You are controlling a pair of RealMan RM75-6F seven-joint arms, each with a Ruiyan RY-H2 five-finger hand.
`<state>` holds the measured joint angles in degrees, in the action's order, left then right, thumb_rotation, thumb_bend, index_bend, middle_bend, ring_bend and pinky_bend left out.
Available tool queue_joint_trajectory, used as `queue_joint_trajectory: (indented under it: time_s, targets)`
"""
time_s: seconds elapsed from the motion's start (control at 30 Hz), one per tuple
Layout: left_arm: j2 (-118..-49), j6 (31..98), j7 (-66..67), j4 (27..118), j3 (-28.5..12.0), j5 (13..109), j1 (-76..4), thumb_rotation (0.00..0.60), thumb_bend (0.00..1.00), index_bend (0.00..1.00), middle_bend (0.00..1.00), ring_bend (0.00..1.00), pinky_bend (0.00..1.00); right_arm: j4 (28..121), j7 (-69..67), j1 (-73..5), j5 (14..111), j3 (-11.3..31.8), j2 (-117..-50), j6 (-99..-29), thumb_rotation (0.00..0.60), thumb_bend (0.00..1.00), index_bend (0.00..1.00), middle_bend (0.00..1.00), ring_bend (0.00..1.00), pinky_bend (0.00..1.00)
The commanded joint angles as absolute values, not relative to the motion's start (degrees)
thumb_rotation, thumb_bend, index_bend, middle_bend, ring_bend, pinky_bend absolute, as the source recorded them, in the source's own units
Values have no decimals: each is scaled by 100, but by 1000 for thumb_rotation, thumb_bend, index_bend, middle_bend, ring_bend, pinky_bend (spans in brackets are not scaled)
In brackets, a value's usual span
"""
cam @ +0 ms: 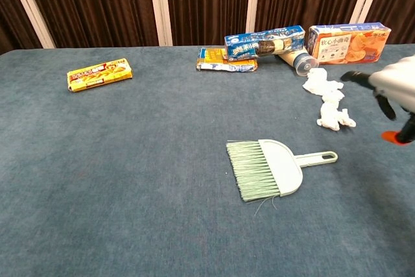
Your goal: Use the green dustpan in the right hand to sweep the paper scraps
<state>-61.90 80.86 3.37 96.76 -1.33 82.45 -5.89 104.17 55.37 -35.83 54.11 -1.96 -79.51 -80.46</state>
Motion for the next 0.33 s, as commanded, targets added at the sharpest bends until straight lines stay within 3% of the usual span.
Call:
queue_joint_trajectory:
  time_s: [0.03, 0.13, 0.33]
  targets:
    - [-6209, 8111, 375, 9629, -129, 8276, -585, 600, 51, 0, 0, 0, 0, 10491, 4322, -2985, 6274, -589, -7287, -8425, 600, 307, 0, 89, 53, 162]
    - [-6236, 8142, 414, 9573, -127, 8305, -580, 600, 51, 0, 0, 0, 0, 10327, 3408, -2585, 6793, -820, -6966, -8694, 600, 307, 0, 8, 2, 111]
    - [-6274, 8211, 509, 9523, -130, 8380, -579, 600, 51, 0, 0, 0, 0, 10007, 1652, -1864, 7617, -1065, -6654, -9316, 600, 306, 0, 0, 0, 100]
